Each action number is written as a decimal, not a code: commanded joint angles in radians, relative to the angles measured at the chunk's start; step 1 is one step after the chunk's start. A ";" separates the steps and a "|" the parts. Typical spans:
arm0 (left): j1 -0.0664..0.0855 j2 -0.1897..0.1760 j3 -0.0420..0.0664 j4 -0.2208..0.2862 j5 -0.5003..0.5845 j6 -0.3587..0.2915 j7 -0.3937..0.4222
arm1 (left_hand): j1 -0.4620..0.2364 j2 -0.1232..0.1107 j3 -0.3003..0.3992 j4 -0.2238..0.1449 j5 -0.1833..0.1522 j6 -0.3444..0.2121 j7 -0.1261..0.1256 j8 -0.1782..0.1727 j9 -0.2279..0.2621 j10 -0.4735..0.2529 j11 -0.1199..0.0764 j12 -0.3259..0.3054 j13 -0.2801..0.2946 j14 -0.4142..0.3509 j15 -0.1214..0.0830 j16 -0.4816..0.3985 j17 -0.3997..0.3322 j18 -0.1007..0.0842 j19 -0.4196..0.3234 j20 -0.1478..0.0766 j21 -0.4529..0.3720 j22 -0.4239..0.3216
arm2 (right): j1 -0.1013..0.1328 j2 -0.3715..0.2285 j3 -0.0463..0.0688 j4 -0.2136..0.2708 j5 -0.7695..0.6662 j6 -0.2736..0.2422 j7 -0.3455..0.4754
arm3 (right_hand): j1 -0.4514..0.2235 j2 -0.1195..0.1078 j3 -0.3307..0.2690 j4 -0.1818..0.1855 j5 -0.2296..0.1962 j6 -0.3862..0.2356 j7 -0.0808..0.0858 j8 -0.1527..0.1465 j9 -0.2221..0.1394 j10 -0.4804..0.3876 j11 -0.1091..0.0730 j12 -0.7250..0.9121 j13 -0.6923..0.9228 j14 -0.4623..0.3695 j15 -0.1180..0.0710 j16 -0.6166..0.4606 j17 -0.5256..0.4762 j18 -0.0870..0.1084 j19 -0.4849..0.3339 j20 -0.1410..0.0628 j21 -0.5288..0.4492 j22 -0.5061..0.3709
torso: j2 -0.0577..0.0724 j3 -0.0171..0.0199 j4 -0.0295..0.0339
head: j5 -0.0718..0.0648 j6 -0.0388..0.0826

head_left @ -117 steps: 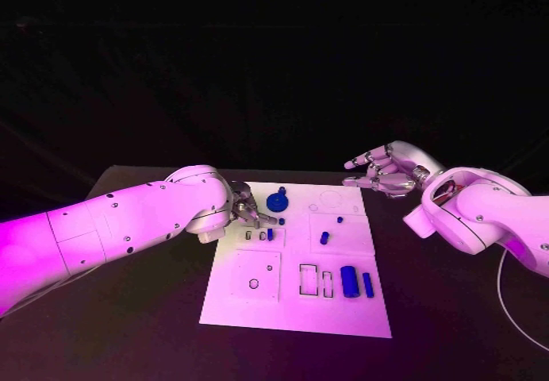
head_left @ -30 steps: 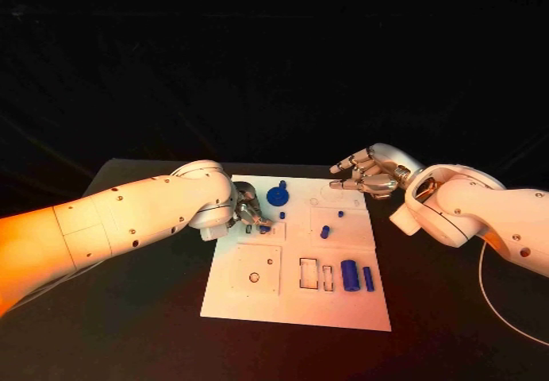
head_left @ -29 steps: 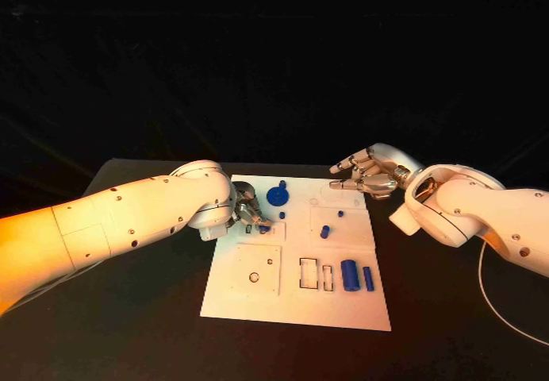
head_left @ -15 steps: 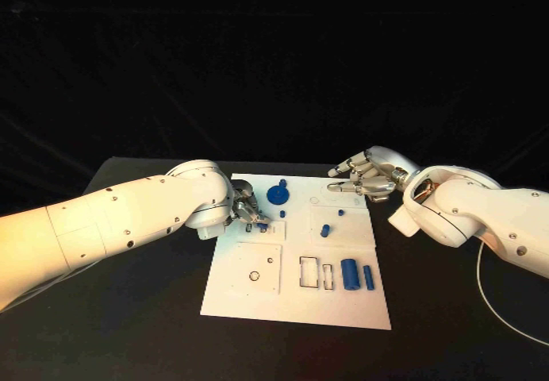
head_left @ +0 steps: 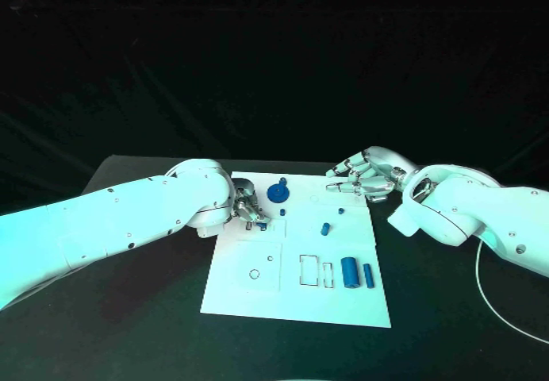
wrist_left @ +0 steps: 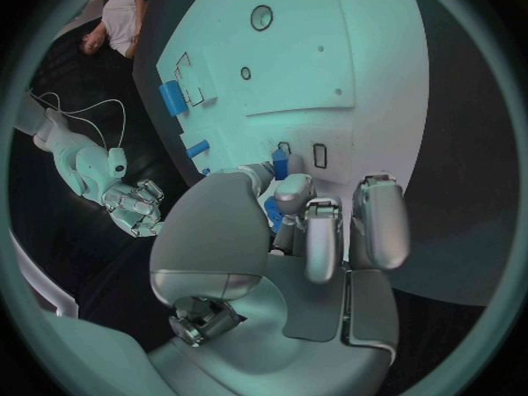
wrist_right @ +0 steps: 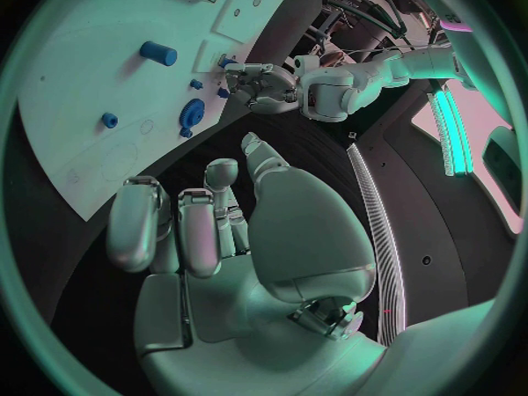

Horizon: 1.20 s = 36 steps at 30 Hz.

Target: Assemble the parts on the task board

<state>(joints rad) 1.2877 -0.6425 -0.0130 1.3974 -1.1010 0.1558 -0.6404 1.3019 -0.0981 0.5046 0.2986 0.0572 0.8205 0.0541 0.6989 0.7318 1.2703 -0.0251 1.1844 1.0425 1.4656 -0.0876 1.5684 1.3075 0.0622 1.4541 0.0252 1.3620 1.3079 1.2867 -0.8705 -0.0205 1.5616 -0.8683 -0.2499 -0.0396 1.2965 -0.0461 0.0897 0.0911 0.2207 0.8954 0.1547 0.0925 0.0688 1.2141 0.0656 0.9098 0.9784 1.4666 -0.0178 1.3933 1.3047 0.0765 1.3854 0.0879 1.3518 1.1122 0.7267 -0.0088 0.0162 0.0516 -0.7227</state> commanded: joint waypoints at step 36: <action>-0.003 0.024 -0.002 -0.019 -0.037 0.102 -0.007 | -0.037 -0.017 0.187 -0.162 0.011 0.019 -0.009 0.007 0.005 0.013 -0.001 -0.002 0.001 0.105 0.004 0.002 0.263 -0.002 0.006 0.001 0.007 0.035 | -0.002 0.000 0.000 0.005 -0.008 -0.010 0.031 | -0.007 0.008 -0.004 0.002 0.007 -0.004 0.003 0.003 -0.001 -0.006 0.001 0.000 -0.002 0.048 0.003 -0.004 0.000 0.013 -0.004 0.000 -0.004 -0.001 | 0.000 0.0017 0.0010 | -0.001 -0.011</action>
<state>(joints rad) 1.2874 -0.6218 -0.0131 1.3804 -1.1507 0.2235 -0.6451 1.2705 -0.1162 0.5444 0.2809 0.0645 0.8279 0.0534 0.7002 0.7406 1.2794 -0.0267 1.1844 1.0422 1.4657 -0.0875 1.5684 1.3073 0.0621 1.4541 0.0252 1.3658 1.3076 1.2850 -0.8709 -0.0207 1.5644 -0.8697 -0.2579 -0.0176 1.2925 -0.0421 0.0897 0.0910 0.2246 0.8954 0.1548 0.0925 0.0688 1.2141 0.0656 0.9098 0.9776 1.4666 -0.0178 1.3933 1.3048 0.0765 1.3856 0.0879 1.3518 1.1123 0.7272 -0.0074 0.0170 0.0502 -0.7340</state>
